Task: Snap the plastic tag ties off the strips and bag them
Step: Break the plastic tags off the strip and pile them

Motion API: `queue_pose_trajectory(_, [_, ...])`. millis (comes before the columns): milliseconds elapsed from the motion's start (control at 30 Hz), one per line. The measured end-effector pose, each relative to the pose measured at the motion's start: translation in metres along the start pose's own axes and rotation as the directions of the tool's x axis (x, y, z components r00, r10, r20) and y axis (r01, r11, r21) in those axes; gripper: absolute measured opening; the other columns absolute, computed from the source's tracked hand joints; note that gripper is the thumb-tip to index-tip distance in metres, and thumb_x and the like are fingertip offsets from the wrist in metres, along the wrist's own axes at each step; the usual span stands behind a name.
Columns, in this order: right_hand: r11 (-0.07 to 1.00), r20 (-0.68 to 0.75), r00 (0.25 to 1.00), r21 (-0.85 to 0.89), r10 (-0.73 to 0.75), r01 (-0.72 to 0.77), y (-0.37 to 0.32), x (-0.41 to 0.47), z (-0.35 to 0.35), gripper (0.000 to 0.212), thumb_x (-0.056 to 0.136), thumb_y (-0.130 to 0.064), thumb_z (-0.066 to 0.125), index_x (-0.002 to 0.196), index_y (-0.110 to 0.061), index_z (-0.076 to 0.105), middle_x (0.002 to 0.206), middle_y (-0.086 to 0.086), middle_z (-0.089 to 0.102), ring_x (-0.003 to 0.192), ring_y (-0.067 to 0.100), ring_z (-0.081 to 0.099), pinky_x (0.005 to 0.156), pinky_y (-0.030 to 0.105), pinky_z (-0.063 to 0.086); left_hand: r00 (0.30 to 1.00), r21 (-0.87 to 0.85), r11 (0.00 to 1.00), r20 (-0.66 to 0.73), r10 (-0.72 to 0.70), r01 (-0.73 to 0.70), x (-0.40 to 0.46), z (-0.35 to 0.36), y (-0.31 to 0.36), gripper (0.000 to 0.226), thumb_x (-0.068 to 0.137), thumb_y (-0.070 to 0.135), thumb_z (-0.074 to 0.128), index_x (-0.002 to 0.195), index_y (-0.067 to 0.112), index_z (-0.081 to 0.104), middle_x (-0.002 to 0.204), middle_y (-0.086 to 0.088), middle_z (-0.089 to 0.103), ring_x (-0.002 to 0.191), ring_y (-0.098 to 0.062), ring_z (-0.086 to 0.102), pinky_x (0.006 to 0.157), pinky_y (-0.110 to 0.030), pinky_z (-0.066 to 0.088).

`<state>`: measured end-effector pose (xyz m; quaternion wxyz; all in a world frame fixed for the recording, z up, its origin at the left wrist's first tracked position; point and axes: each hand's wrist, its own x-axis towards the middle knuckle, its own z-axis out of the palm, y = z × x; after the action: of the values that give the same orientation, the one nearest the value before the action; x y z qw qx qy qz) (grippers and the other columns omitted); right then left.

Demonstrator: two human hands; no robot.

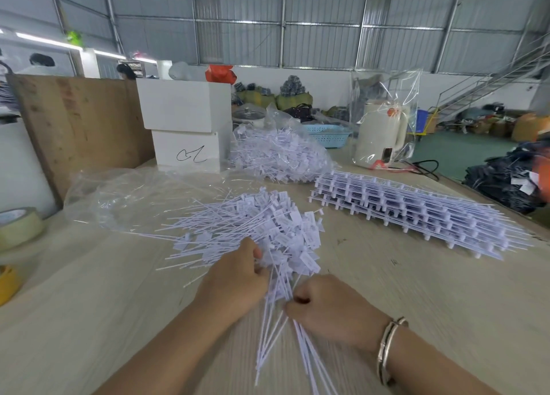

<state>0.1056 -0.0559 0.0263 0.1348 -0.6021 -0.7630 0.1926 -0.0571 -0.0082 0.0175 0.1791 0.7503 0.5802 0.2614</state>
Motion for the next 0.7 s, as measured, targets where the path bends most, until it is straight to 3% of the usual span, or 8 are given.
queue_pose_trajectory(167, [0.996, -0.115, 0.99, -0.027, 0.076, -0.08, 0.006, 0.002, 0.0, 0.044, 0.082, -0.04, 0.049, 0.052, -0.014, 0.031, 0.051, -0.001, 0.035, 0.045, 0.011, 0.032, 0.045, 0.025, 0.026, 0.995, 0.129, 0.992, 0.102, -0.005, -0.008, -0.002, 0.001, 0.0, 0.028, 0.085, 0.052, 0.05, 0.1, 0.031, 0.038, 0.074, 0.008, 0.058, 0.064, -0.009, 0.053, 0.055, -0.028, 0.035])
queue_pose_trajectory(300, [0.99, -0.248, 0.965, -0.088, 0.087, -0.112, 0.005, 0.009, 0.003, 0.044, 0.09, -0.042, 0.04, 0.055, -0.015, 0.038, 0.061, 0.0, 0.049, 0.059, 0.019, 0.051, 0.053, 0.027, 0.033, 0.996, 0.092, 0.994, 0.068, 0.055, -0.061, -0.002, 0.01, -0.001, 0.022, 0.083, 0.035, 0.057, 0.097, 0.031, 0.04, 0.075, 0.009, 0.057, 0.071, -0.011, 0.055, 0.061, -0.03, 0.042])
queue_pose_trajectory(400, [0.947, -0.304, 0.952, -0.314, -0.033, -0.068, 0.0, 0.015, 0.012, 0.037, 0.096, -0.039, 0.032, 0.078, -0.019, 0.057, 0.088, 0.005, 0.066, 0.085, 0.027, 0.062, 0.068, 0.031, 0.039, 0.997, -0.01, 0.998, 0.046, 0.068, -0.067, -0.003, 0.016, 0.002, 0.016, 0.083, 0.029, 0.057, 0.091, 0.033, 0.044, 0.076, 0.009, 0.06, 0.076, -0.012, 0.058, 0.072, -0.033, 0.049])
queue_pose_trajectory(467, [0.933, -0.264, 0.962, -0.359, -0.076, -0.025, -0.004, 0.017, 0.014, 0.036, 0.098, -0.034, 0.03, 0.088, -0.018, 0.06, 0.096, 0.007, 0.066, 0.091, 0.03, 0.061, 0.074, 0.034, 0.042, 0.997, -0.047, 0.997, 0.036, 0.061, -0.06, -0.003, 0.017, 0.006, 0.01, 0.085, 0.031, 0.054, 0.091, 0.033, 0.046, 0.079, 0.008, 0.061, 0.076, -0.013, 0.059, 0.073, -0.034, 0.049])
queue_pose_trajectory(533, [0.979, -0.208, 0.976, -0.177, 0.057, -0.095, 0.001, 0.017, 0.006, 0.034, 0.099, -0.031, 0.029, 0.086, -0.015, 0.056, 0.096, 0.01, 0.064, 0.093, 0.031, 0.06, 0.075, 0.036, 0.043, 1.0, -0.023, 0.999, 0.001, 0.031, -0.031, -0.003, 0.014, 0.008, 0.009, 0.091, 0.039, 0.045, 0.094, 0.031, 0.046, 0.081, 0.008, 0.06, 0.076, -0.014, 0.058, 0.07, -0.033, 0.047])
queue_pose_trajectory(600, [0.983, -0.117, 0.979, 0.1, 0.165, -0.154, 0.01, 0.014, -0.004, 0.031, 0.097, -0.027, 0.033, 0.084, -0.014, 0.058, 0.09, 0.008, 0.062, 0.089, 0.027, 0.058, 0.077, 0.036, 0.044, 1.0, 0.047, 0.999, -0.008, -0.025, 0.025, -0.005, 0.01, 0.011, 0.035, 0.092, 0.057, 0.031, 0.094, 0.027, 0.047, 0.083, 0.005, 0.059, 0.079, -0.016, 0.058, 0.068, -0.032, 0.044])
queue_pose_trajectory(700, [0.959, -0.064, 0.995, 0.277, 0.082, -0.061, 0.014, 0.011, -0.006, 0.031, 0.091, -0.021, 0.037, 0.069, -0.017, 0.058, 0.065, -0.008, 0.057, 0.065, 0.01, 0.052, 0.073, 0.032, 0.043, 0.998, 0.247, 0.968, 0.038, -0.048, 0.037, -0.01, 0.012, 0.014, 0.071, 0.079, 0.079, 0.019, 0.103, 0.019, 0.049, 0.098, -0.001, 0.059, 0.09, -0.02, 0.057, 0.071, -0.033, 0.043])
